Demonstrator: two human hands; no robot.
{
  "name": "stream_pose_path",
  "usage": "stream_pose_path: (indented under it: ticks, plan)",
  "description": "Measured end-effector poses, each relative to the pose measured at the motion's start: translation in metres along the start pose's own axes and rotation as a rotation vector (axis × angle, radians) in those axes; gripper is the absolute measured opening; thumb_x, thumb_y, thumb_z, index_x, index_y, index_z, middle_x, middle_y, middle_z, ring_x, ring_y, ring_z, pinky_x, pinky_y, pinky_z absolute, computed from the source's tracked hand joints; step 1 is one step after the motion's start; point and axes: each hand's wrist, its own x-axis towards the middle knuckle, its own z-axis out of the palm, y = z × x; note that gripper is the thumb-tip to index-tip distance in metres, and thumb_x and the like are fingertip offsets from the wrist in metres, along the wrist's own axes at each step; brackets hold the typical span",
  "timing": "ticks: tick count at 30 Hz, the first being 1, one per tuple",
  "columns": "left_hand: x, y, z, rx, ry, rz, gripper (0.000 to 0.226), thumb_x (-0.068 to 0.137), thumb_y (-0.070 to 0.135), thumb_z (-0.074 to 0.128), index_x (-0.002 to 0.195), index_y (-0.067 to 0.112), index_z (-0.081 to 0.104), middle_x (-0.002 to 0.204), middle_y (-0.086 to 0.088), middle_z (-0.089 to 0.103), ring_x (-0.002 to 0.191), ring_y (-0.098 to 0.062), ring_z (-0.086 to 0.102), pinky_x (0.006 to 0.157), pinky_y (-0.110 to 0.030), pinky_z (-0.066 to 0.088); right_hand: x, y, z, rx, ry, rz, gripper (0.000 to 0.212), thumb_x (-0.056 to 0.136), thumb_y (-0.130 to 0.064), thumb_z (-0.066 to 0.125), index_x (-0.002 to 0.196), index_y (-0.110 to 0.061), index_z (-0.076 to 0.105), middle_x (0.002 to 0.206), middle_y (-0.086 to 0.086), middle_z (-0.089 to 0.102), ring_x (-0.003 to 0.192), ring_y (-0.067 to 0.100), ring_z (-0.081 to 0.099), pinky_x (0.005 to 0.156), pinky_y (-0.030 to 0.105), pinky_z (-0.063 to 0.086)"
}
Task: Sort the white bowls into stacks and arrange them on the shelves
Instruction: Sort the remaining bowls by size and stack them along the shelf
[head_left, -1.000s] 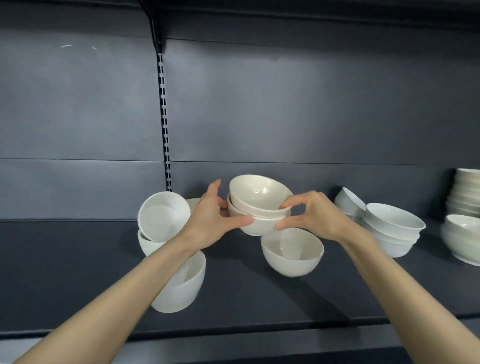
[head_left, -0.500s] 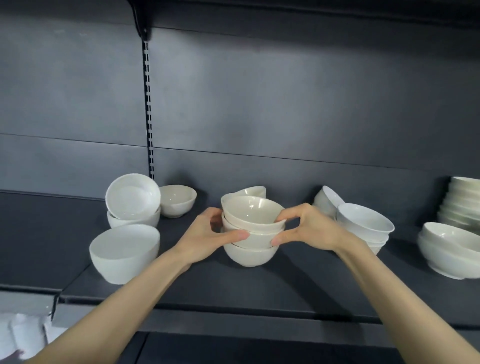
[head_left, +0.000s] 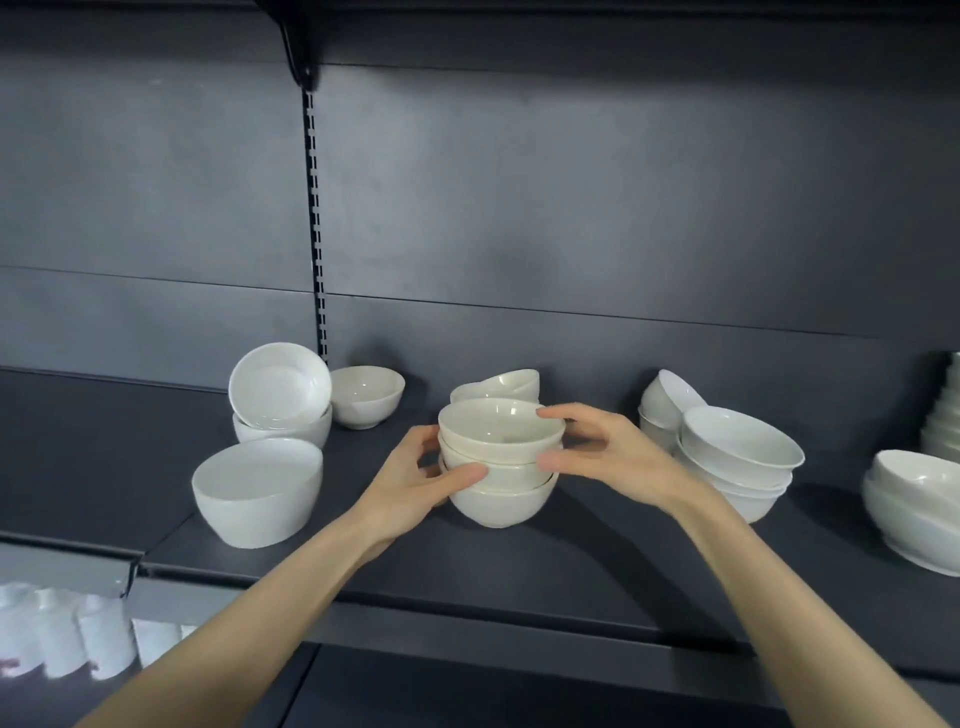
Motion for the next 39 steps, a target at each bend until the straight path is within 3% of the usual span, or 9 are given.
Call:
stream_pose_path:
  ticks: [4, 8, 14, 19, 21, 24, 29, 35, 39]
  plan:
    - [-0.001, -0.003, 0.0, -0.014, 0.004, 0.014, 0.057, 0.071, 0.025, 0.083, 0.117, 0.025, 0.05, 0.126, 0.011, 0.058, 0.106, -0.016, 0.066, 0.084, -0.031, 0.057, -0.001, 0.002, 0.007, 0.15, 0.059, -0.019, 0.019, 0.081, -0.017, 0.074, 0.099, -0.02, 0.068, 0.094, -0.006, 0.068, 0.083, 0.012, 0.062, 0.079, 0.028, 0.056]
    - [-0.002, -0.007, 0.0, -0.042, 0.007, 0.015, 0.05, 0.081, 0.011, 0.075, 0.122, 0.021, 0.049, 0.128, 0.008, 0.057, 0.103, -0.014, 0.067, 0.076, -0.026, 0.057, 0.0, 0.006, 0.012, 0.189, 0.089, -0.045, 0.018, 0.078, -0.01, 0.077, 0.092, -0.016, 0.069, 0.086, -0.006, 0.068, 0.078, 0.015, 0.06, 0.077, 0.036, 0.056]
    - [-0.004, -0.005, -0.002, 0.067, -0.055, 0.013, 0.074, 0.07, 0.008, 0.084, 0.128, 0.025, 0.041, 0.128, 0.016, 0.053, 0.105, -0.004, 0.063, 0.073, -0.014, 0.052, 0.001, 0.005, 0.01, 0.196, 0.088, -0.039, 0.017, 0.076, -0.014, 0.078, 0.089, -0.017, 0.068, 0.096, 0.002, 0.069, 0.081, 0.02, 0.061, 0.083, 0.047, 0.055]
    - [-0.002, -0.01, -0.002, 0.16, -0.083, -0.036, 0.103, 0.053, 0.019, 0.092, 0.133, 0.034, 0.03, 0.124, 0.013, 0.055, 0.107, -0.005, 0.062, 0.082, -0.019, 0.053, -0.002, 0.004, 0.009, 0.194, 0.035, -0.017, 0.059, 0.073, -0.011, 0.081, 0.114, -0.041, 0.052, 0.119, -0.009, 0.061, 0.085, 0.01, 0.069, 0.074, 0.03, 0.059]
    - [-0.001, -0.011, -0.001, 0.157, -0.067, -0.05, 0.101, 0.047, 0.025, 0.091, 0.131, 0.032, 0.034, 0.124, 0.011, 0.057, 0.106, -0.006, 0.063, 0.08, -0.018, 0.053, -0.002, 0.008, 0.011, 0.213, 0.006, 0.031, 0.073, 0.073, -0.011, 0.082, 0.12, -0.048, 0.04, 0.12, -0.019, 0.054, 0.092, 0.008, 0.069, 0.071, 0.025, 0.057]
    - [-0.002, -0.011, 0.001, 0.156, -0.046, -0.043, 0.088, 0.056, 0.013, 0.091, 0.126, 0.027, 0.041, 0.123, 0.013, 0.057, 0.102, -0.005, 0.064, 0.071, -0.012, 0.052, 0.0, 0.012, 0.016, 0.26, -0.005, 0.074, 0.091, 0.071, -0.012, 0.083, 0.134, -0.044, 0.026, 0.119, -0.02, 0.054, 0.097, 0.009, 0.068, 0.07, 0.025, 0.057]
    - [-0.001, -0.012, -0.002, 0.159, -0.06, -0.068, 0.09, 0.051, 0.022, 0.092, 0.127, 0.028, 0.043, 0.123, 0.013, 0.06, 0.106, -0.008, 0.065, 0.077, -0.017, 0.053, 0.003, 0.015, 0.017, 0.267, -0.001, 0.073, 0.081, 0.068, -0.013, 0.085, 0.132, -0.035, 0.04, 0.124, -0.006, 0.061, 0.102, 0.015, 0.067, 0.074, 0.028, 0.058]
    - [-0.004, -0.011, -0.003, 0.176, -0.037, -0.06, 0.099, 0.042, 0.035, 0.089, 0.132, 0.023, 0.049, 0.116, 0.007, 0.065, 0.099, -0.015, 0.069, 0.081, -0.023, 0.055, 0.002, 0.02, 0.017, 0.266, 0.017, 0.064, 0.092, 0.059, -0.018, 0.089, 0.137, -0.033, 0.042, 0.117, -0.004, 0.066, 0.102, 0.018, 0.068, 0.073, 0.03, 0.058]
    - [-0.006, -0.01, 0.001, 0.176, 0.029, -0.076, 0.091, 0.038, 0.034, 0.089, 0.121, 0.024, 0.051, 0.117, 0.009, 0.063, 0.099, -0.012, 0.068, 0.076, -0.018, 0.053, 0.002, 0.02, 0.018, 0.263, 0.032, 0.054, 0.087, 0.064, -0.011, 0.088, 0.137, -0.029, 0.043, 0.115, -0.002, 0.066, 0.098, 0.018, 0.069, 0.071, 0.029, 0.057]
